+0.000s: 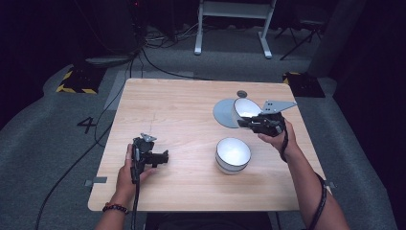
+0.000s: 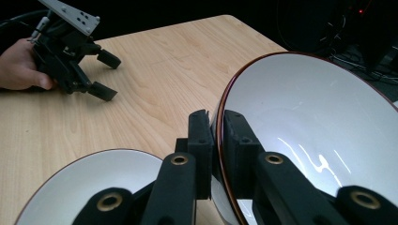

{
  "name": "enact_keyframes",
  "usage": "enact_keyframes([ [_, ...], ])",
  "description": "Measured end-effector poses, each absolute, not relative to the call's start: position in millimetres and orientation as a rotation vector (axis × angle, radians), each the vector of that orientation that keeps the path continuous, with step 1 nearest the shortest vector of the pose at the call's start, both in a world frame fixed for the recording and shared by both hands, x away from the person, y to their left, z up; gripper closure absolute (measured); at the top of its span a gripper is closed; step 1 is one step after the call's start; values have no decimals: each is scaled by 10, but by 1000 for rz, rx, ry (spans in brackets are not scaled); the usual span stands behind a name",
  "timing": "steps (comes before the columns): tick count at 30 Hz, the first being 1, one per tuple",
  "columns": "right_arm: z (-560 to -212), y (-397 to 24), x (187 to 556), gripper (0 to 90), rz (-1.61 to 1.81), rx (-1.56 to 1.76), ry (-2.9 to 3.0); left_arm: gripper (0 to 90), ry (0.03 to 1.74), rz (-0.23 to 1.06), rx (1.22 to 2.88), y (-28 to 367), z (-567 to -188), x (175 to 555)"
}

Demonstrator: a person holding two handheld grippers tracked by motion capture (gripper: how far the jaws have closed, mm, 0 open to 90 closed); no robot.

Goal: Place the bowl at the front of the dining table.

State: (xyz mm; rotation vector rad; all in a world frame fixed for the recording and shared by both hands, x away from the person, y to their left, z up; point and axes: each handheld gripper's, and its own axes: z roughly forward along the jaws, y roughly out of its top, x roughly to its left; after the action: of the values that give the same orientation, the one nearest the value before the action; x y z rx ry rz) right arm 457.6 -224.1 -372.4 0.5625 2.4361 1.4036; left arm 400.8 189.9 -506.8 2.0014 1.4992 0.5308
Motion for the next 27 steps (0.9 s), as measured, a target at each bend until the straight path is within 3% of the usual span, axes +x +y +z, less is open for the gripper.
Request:
enact_keyframes([
  [27, -3820, -2195, 5010, 822, 1315, 651, 2419, 0, 1499, 531, 2002, 1899, -5068, 4008],
])
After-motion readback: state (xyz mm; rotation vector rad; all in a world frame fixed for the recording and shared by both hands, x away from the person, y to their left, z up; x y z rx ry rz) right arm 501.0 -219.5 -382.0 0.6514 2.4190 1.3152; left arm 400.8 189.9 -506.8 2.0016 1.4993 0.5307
